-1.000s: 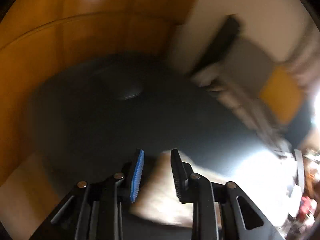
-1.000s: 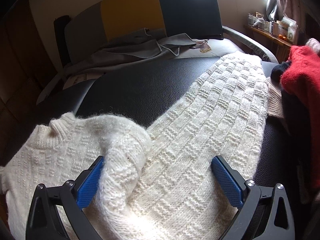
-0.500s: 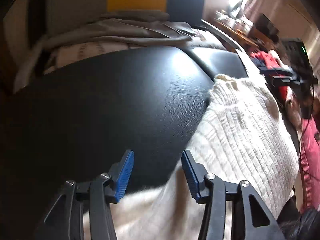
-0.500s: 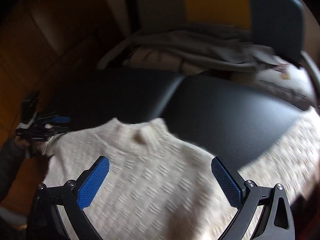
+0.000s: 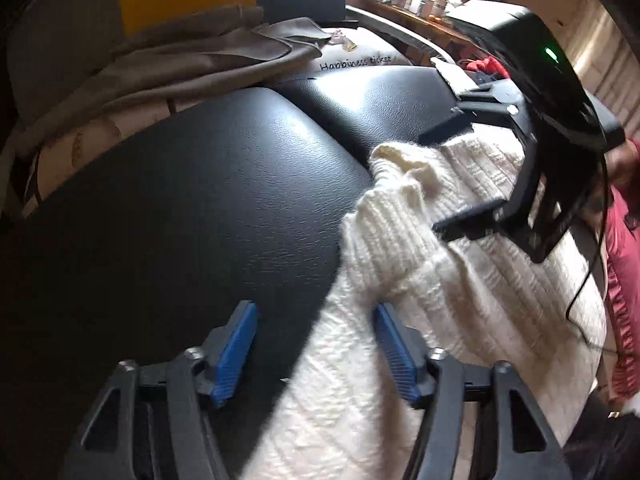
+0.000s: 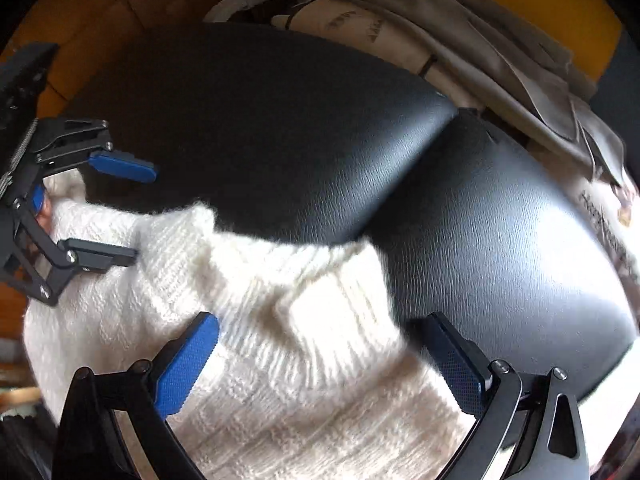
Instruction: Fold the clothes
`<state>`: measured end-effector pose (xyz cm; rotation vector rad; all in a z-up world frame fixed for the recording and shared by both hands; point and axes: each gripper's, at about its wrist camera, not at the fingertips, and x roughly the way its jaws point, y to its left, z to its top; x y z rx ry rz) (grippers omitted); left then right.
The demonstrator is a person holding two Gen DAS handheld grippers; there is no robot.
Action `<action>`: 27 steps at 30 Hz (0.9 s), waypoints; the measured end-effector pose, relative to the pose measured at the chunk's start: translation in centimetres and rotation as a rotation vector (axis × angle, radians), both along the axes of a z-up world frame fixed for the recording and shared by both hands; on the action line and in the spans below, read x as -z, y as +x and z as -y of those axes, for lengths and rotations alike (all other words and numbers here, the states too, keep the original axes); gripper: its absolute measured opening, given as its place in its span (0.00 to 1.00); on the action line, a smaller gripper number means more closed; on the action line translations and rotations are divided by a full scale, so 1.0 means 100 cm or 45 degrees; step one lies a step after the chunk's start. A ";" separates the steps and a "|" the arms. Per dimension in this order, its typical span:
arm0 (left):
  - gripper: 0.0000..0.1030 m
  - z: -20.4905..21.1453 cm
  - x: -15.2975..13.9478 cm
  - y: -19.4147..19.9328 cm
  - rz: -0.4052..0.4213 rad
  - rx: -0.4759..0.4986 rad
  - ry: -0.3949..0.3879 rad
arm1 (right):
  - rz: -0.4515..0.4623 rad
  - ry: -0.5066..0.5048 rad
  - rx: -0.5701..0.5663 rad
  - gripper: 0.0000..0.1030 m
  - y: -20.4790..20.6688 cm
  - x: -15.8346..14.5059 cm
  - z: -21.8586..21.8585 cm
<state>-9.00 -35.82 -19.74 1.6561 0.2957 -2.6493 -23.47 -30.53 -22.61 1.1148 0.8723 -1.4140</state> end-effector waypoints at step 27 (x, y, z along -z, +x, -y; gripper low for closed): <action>0.44 0.013 -0.082 0.051 -0.104 0.010 -0.137 | -0.848 -0.426 0.015 0.21 0.192 0.010 -0.238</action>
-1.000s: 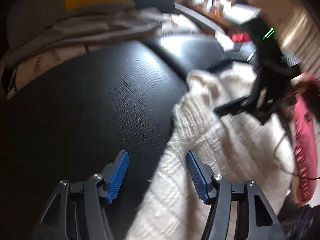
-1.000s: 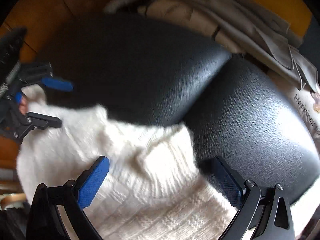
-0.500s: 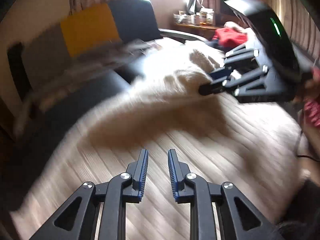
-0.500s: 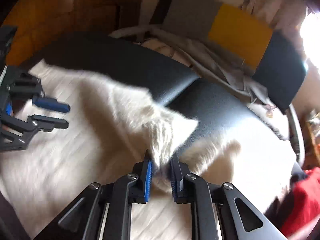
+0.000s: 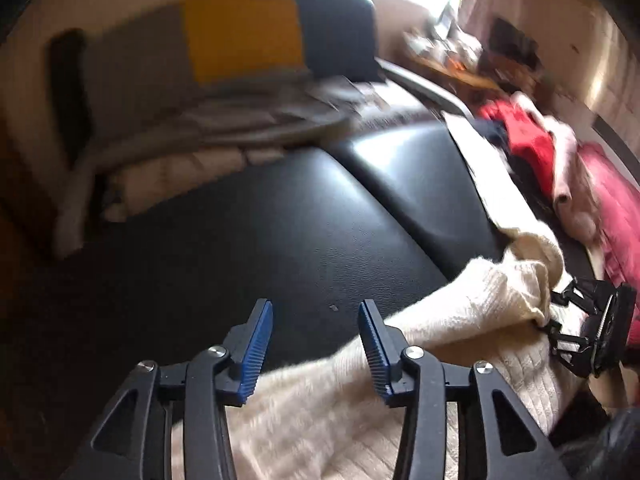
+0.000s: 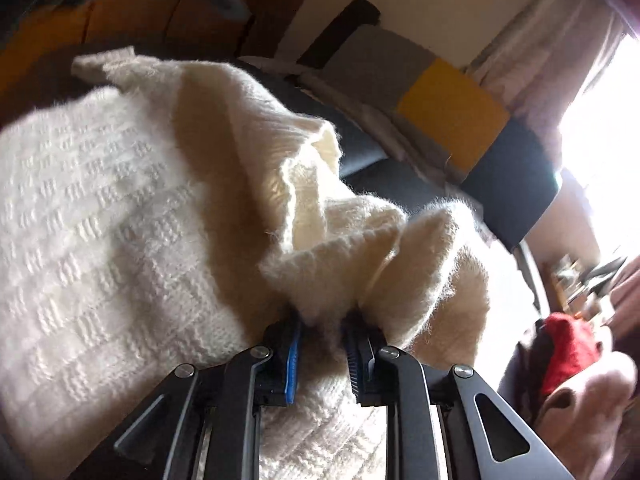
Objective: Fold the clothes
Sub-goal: 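Grasp the other sleeve with the right gripper and fold it across the body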
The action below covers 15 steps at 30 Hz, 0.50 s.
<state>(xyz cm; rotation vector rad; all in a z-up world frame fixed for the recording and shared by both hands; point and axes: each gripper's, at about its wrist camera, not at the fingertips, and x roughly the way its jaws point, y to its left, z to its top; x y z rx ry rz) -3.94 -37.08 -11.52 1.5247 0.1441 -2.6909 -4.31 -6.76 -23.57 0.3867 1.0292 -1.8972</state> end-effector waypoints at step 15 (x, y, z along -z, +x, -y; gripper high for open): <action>0.45 -0.066 0.074 -0.037 0.367 0.645 0.342 | 0.001 -0.044 -0.018 0.23 -0.042 0.007 0.011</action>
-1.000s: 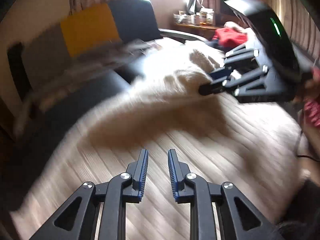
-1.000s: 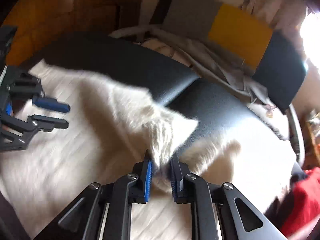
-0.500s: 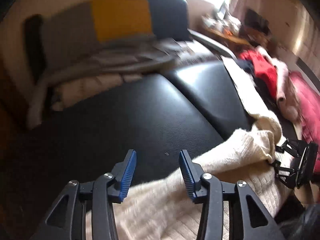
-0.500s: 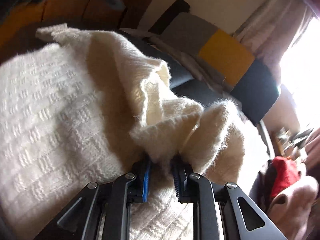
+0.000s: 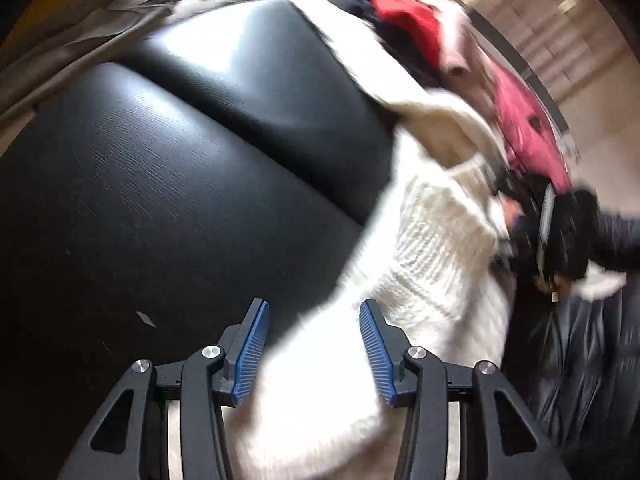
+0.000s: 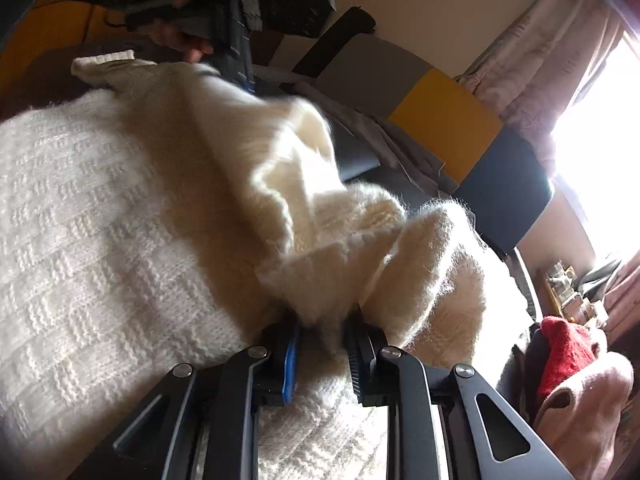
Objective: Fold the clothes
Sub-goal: 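Grasp the other sleeve with the right gripper and fold it across the body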
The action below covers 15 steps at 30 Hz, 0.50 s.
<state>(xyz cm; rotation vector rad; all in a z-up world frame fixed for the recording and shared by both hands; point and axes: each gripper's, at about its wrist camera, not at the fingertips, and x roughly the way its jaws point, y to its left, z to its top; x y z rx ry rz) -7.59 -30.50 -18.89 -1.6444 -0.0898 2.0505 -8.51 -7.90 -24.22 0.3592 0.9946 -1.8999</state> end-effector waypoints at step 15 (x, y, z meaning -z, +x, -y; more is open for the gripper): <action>0.25 -0.044 -0.019 0.093 -0.281 -0.363 -0.289 | -0.093 0.018 0.040 0.23 0.012 0.003 0.004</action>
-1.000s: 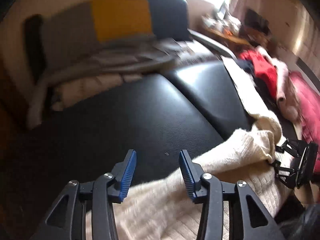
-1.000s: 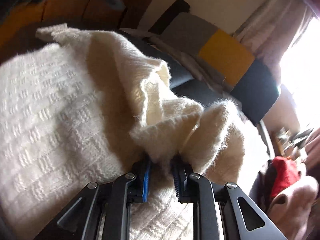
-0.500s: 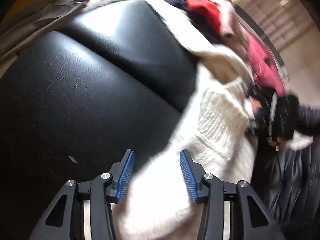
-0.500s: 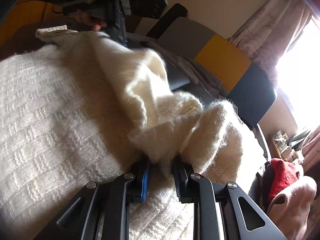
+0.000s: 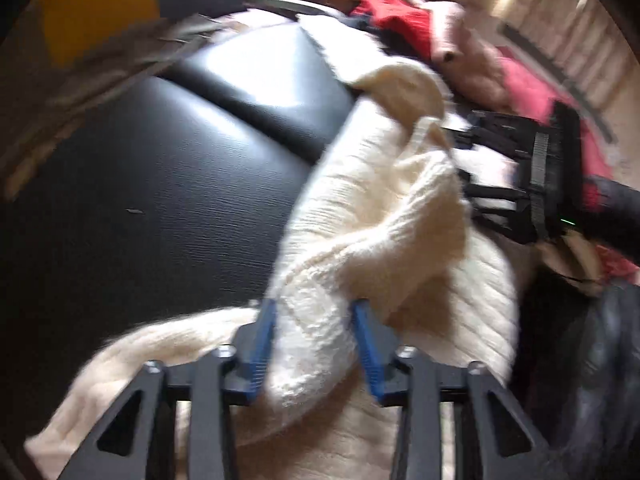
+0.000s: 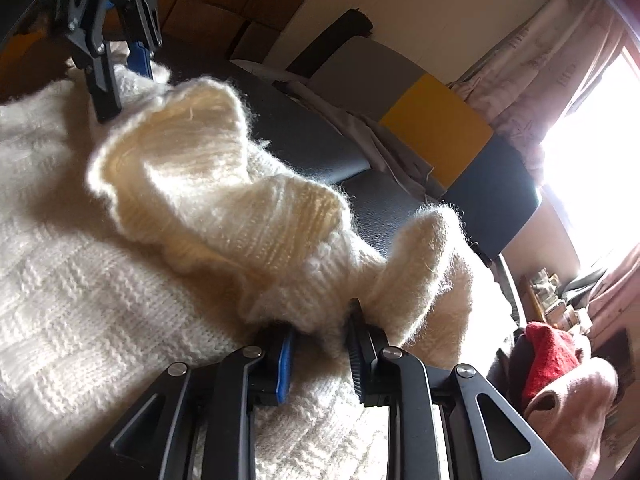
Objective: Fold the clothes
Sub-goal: 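Grasp the other sleeve with the right gripper and fold it across the body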
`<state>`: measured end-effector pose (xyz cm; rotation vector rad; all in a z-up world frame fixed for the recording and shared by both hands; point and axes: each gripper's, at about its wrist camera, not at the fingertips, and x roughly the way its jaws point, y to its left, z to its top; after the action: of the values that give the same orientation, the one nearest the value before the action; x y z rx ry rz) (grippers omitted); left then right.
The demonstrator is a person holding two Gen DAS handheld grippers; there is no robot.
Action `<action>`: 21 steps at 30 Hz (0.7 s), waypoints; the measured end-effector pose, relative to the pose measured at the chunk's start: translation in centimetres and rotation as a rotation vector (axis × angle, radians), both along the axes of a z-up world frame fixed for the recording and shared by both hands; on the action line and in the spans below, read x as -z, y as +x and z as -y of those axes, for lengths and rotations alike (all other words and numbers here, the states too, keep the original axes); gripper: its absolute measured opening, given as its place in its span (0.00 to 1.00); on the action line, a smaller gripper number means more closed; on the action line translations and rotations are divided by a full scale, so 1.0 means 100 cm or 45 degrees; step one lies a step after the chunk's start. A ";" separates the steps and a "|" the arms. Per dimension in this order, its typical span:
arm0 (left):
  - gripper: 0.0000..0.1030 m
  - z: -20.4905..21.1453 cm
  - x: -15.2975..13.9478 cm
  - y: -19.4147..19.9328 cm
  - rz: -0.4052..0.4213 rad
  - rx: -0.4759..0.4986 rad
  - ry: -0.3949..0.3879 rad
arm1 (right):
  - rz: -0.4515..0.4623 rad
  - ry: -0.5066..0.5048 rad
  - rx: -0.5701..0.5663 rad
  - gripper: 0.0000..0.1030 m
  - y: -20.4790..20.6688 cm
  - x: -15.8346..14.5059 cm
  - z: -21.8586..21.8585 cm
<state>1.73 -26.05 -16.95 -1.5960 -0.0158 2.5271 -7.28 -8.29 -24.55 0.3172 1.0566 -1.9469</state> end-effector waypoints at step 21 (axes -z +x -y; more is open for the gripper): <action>0.21 0.160 -0.007 -0.007 -0.385 -0.983 -0.059 | 0.175 -0.049 0.456 0.95 -0.158 -0.026 0.111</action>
<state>1.06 -42.07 -16.21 -1.3757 -0.6609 3.3298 -23.05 -19.38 -21.92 0.6459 0.9181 -2.2212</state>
